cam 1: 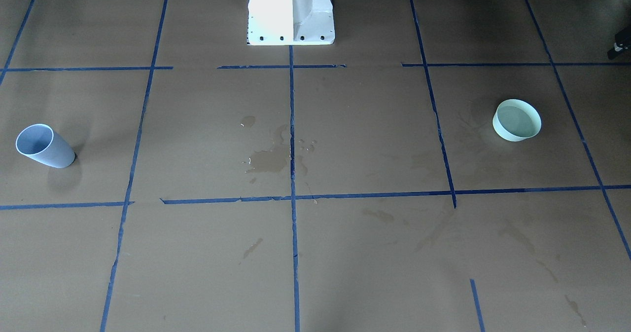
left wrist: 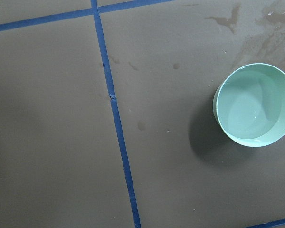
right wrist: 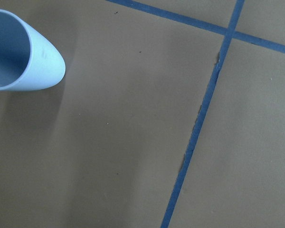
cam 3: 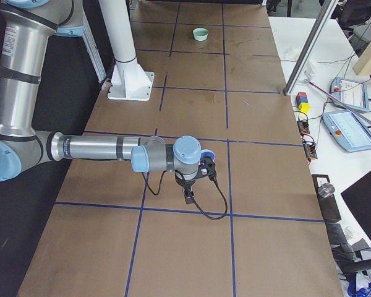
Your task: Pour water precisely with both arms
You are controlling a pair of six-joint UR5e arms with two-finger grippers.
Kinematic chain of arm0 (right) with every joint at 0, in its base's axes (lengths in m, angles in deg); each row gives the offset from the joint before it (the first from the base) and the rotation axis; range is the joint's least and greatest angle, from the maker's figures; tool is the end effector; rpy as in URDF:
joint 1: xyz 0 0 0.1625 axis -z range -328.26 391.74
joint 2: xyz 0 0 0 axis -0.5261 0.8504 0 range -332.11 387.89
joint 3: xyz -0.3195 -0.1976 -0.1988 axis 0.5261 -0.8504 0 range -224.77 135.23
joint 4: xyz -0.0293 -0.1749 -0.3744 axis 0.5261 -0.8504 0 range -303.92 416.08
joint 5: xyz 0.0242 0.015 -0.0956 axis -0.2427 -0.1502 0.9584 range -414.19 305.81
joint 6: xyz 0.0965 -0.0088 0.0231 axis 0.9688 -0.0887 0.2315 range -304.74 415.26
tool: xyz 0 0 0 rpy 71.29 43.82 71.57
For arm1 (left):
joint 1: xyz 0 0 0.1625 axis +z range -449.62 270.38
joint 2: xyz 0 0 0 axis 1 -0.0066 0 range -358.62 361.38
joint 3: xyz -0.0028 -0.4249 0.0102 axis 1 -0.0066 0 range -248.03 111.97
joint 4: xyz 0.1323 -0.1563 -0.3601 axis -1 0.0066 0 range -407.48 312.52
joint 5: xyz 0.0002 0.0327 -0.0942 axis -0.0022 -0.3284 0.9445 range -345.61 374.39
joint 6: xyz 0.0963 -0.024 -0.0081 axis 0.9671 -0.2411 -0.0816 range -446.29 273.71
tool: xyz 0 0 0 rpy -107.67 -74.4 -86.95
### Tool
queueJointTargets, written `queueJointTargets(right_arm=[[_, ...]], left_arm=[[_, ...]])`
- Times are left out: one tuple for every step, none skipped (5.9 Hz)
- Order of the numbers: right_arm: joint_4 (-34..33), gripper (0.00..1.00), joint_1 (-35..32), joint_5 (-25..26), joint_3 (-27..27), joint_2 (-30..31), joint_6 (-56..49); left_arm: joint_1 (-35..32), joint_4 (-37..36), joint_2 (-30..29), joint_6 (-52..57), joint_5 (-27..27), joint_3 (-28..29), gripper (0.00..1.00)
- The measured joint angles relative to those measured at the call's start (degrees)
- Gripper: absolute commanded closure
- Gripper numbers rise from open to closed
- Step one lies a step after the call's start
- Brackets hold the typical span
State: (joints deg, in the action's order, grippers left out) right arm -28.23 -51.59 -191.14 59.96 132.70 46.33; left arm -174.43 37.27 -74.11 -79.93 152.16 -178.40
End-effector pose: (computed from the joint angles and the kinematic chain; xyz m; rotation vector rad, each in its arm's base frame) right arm 0.0149 -0.3938 0.6319 0.1090 -0.8200 -0.2968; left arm -0.0246 -0.3879 0.5998 0.0183 0.8350 0.1941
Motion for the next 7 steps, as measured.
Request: queueJointTargets(right_arm=[[0.28,0.00,0.16,-0.02,-0.07,-0.02,0.02],[0.41,0.00,0.38,0.00,-0.11,-0.16,0.02],[0.96,0.00,0.45,0.01,-0.17,-0.31,0.11],[1.69,0.00,0.45,0.02,-0.11,-0.25,0.19],[1.97,0.00,0.49,0.02,-0.08,-0.12,0.20],[2.00,0.00,0.51,-0.01,-0.17,-0.10,0.24],[2.05,0.00,0.53,0.05,-0.24,-0.14,0.30]], left_arm=[[0.08,0.07,-0.15,-0.28,0.00,0.04,0.00],[0.25,0.81,-0.48,-0.46,0.00,0.16,0.00],[1.08,2.65,-1.09,-2.13,0.03,1.45,0.00],[2.58,5.77,-1.57,-6.61,0.04,3.71,0.00],[5.77,11.67,-2.06,-14.83,-0.09,6.22,0.00],[9.44,17.92,-3.20,-23.01,-0.29,8.67,0.00],[12.65,22.92,-5.17,-29.12,-0.32,11.55,0.00]])
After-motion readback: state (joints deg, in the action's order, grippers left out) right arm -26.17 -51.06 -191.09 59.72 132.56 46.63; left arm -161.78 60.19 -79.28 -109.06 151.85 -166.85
